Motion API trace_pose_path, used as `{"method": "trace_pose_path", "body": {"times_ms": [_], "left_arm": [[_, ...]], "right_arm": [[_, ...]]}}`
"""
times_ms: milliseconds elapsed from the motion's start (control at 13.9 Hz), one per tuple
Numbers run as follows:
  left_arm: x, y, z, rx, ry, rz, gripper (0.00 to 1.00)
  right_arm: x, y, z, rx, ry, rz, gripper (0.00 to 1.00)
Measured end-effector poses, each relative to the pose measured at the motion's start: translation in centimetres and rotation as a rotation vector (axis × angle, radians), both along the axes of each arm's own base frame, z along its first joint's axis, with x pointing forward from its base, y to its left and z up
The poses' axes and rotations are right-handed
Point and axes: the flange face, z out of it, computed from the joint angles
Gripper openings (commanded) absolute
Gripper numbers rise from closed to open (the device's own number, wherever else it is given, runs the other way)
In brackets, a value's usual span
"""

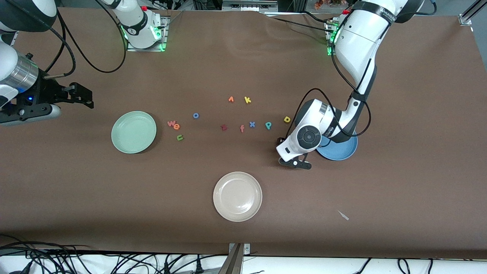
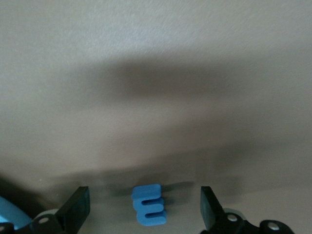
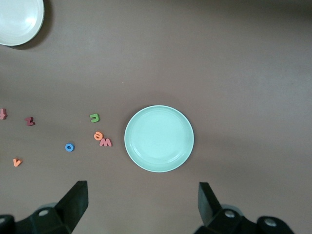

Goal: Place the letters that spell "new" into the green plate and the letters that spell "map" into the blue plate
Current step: 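Reach the left gripper down and grasp the blue letter E, then place the blue E on the blue plate while the right gripper advances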

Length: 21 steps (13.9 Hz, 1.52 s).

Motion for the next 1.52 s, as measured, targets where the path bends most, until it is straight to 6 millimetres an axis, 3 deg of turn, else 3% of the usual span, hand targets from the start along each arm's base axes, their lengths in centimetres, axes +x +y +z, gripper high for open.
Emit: {"method": "trace_pose_path", "body": {"times_ms": [433,649,722,866,938,1082,1371,1515], "left_arm": [[-1.0,0.5,1.0,0.005,0.005,-0.001,0.83],[-1.4,0.4,0.4,0.001,-0.003,-0.004,0.82],[-1.6,0.4,0.2,-0.001,-0.008,-0.004,0.73],[-1.6,0.5,0.0,-0.006,-0.019,-0.002,0.39],[-1.5,0.6,0.0,-0.006,-0.021,-0.001,0.24],[-1.3,0.7,0.3,-0.008,-0.025,0.003,0.11],[-1.1,0.9,0.5,-0.009,-0.029,0.007,0.11],[-0.7,0.8,1.7,-0.013,-0.037,0.007,0.14]], "right_arm": [[-0.4,-0.7,0.2,-0.003,0.020,-0.012,1.00],[-0.3,-1.4,-0.1,-0.005,0.028,-0.023,1.00],[-0.2,-1.4,-0.2,-0.005,0.030,-0.023,1.00],[0.0,-1.3,-0.9,-0.002,0.041,-0.024,1.00],[0.3,-1.3,-1.5,-0.002,0.052,-0.024,1.00],[0.9,-1.2,-3.4,-0.003,0.086,-0.013,1.00],[2.5,-0.8,-8.6,-0.003,0.164,0.029,1.00],[3.0,-0.2,-11.1,-0.001,0.184,0.051,1.00]]}}
